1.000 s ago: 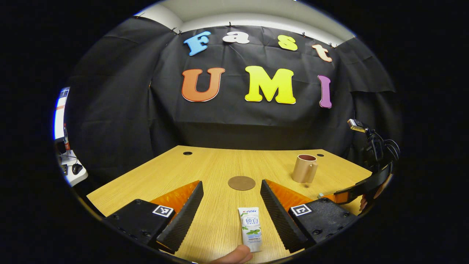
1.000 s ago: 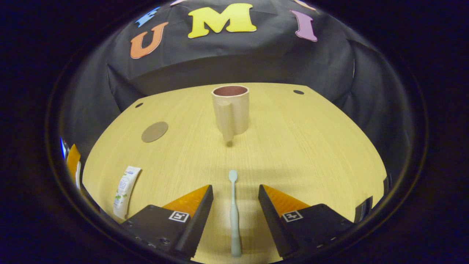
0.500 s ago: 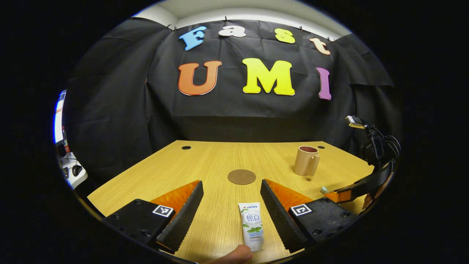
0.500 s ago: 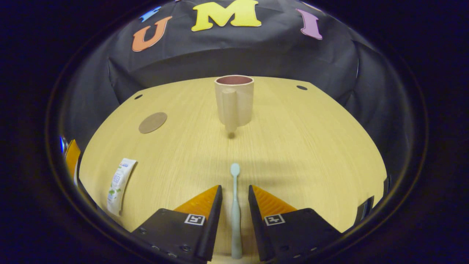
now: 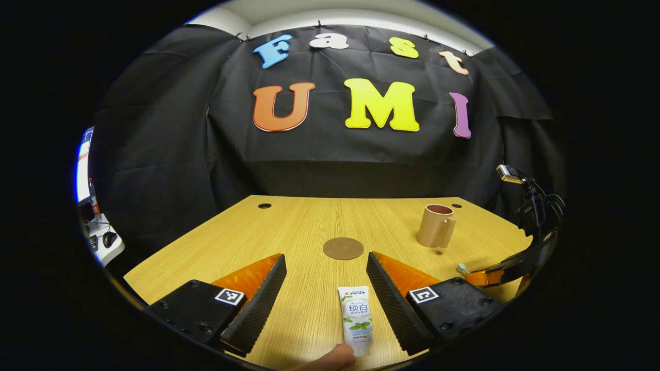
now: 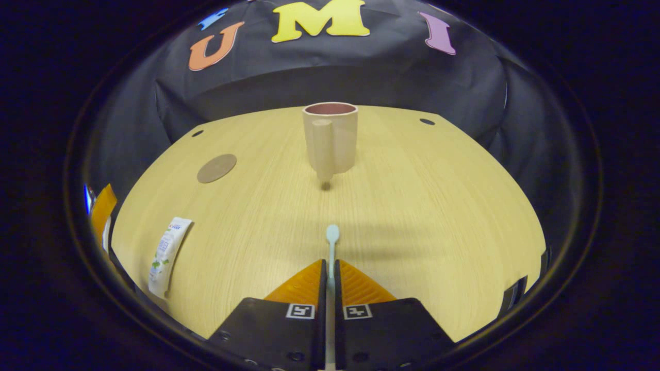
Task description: Put the toothbrush and toothpaste on the desktop into the cup, then pick up the cup and place it on the coaster on the desktop.
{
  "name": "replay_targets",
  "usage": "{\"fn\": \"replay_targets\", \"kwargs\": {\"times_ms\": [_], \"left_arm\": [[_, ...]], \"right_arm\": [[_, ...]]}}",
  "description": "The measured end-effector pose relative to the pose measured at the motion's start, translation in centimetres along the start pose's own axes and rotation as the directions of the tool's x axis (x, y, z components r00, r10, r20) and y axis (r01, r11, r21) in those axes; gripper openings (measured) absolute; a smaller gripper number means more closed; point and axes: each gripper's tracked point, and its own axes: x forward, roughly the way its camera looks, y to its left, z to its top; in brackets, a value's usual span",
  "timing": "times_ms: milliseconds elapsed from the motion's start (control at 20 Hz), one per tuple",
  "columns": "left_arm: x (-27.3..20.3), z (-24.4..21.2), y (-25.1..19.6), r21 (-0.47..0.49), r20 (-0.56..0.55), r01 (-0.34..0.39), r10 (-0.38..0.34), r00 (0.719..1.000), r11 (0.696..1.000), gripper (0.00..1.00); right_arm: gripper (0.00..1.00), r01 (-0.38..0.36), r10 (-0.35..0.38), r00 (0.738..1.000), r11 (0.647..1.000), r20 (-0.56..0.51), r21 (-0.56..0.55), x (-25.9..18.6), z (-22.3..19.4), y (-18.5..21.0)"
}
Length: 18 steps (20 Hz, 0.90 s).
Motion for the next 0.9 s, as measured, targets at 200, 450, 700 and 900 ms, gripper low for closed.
{"fn": "replay_targets", "kwargs": {"times_ms": [200, 450, 700, 900], "left_arm": [[0.3, -0.5, 0.5, 0.016, -0.018, -0.018, 0.018, 1.0, 1.0, 1.0], [0.8, -1.0, 0.6, 0.028, -0.041, -0.028, 0.029, 0.999, 0.999, 1.0], [1.6, -2.3, 0.3, -0.006, -0.094, -0.03, 0.03, 0.995, 1.0, 1.0], [1.8, -3.7, -1.3, -0.021, -0.139, -0.005, 0.003, 0.99, 1.0, 1.0]], "right_arm": [[0.05, -0.01, 0.01, 1.0, 1.0, 0.024, -0.004, -0.1, 0.1, 0.0], [0.06, -0.041, 0.041, 0.998, 0.999, 0.045, -0.001, -0.5, -0.3, -0.1], [0.06, -0.08, 0.078, 0.993, 0.997, 0.088, 0.019, -2.1, -0.1, -0.2], [0.05, -0.105, 0.103, 0.984, 0.994, 0.146, 0.01, -4.2, 0.6, -0.3]]}}
